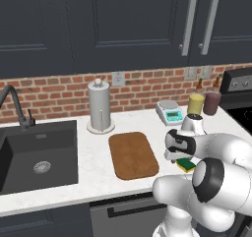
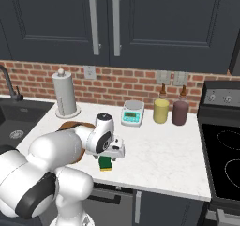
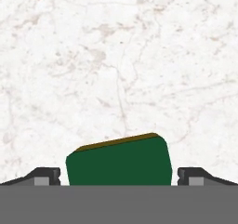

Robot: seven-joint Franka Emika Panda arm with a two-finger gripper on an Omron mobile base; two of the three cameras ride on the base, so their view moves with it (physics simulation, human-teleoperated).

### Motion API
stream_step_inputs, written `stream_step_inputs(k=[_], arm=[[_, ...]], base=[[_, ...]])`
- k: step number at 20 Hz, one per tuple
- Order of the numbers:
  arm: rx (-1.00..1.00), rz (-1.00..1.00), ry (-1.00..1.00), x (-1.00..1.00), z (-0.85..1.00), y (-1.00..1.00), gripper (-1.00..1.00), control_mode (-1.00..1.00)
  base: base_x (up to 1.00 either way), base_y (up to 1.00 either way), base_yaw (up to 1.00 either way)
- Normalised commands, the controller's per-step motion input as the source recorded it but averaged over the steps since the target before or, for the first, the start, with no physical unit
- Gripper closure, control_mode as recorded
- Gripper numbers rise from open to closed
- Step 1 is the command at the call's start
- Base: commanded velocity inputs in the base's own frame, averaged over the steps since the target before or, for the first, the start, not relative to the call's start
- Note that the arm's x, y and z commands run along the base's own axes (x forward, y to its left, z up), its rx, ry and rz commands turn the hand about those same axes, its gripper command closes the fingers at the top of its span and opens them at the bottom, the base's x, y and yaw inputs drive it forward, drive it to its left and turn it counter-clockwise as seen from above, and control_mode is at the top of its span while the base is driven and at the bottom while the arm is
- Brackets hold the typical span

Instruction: Pick up the sponge from the counter and clean the cutting board by briefly scrubbing or pressing down on the cutting board. Once finished, release the sponge.

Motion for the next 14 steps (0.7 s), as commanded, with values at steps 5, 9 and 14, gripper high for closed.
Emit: stream_step_inputs(k=[5,9,14], arm=[[0.0,0.0,-0.02,0.0,0.0,0.0,-1.0,-1.0],[0.0,0.0,-0.02,0.0,0.01,0.0,-1.0,-1.0],[0.0,0.0,-0.02,0.0,0.03,0.0,-1.0,-1.0]], base=[[0.0,0.0,0.0],[0.0,0.0,0.0],[0.0,0.0,0.0]])
